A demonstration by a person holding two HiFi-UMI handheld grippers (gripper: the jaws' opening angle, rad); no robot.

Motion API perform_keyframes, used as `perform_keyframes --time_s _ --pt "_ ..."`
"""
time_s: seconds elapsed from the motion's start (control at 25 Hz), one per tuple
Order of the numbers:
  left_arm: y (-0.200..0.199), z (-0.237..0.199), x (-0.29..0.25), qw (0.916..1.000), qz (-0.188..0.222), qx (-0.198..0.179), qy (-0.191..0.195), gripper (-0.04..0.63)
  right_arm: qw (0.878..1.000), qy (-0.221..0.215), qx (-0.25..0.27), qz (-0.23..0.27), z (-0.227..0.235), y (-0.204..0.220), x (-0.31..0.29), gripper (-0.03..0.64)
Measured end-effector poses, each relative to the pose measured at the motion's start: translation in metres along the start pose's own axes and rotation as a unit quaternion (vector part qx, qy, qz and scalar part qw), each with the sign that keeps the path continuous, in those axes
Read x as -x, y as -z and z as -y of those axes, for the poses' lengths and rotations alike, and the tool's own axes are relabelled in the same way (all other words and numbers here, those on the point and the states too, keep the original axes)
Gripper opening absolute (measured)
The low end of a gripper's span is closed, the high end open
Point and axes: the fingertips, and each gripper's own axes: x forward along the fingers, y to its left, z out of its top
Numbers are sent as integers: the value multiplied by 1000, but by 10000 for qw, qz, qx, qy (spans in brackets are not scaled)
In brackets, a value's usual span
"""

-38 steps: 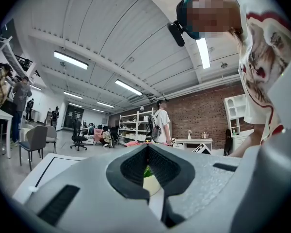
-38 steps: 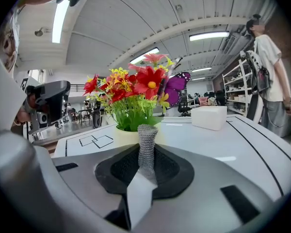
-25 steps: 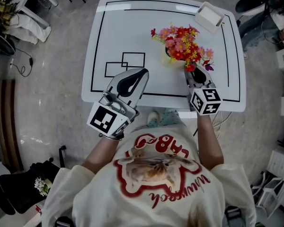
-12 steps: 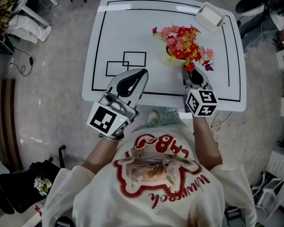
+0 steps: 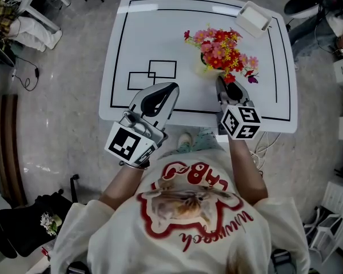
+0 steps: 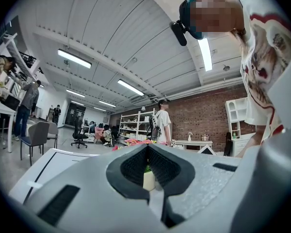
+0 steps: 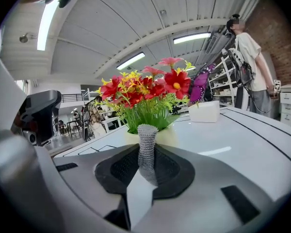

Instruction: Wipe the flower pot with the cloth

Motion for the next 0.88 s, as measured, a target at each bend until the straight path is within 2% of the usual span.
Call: perform_keyframes --time_s 0.88 --pt "2 1 7 10000 -11 16 -79 3 9998 -184 -26 -28 -19 3 -10 66"
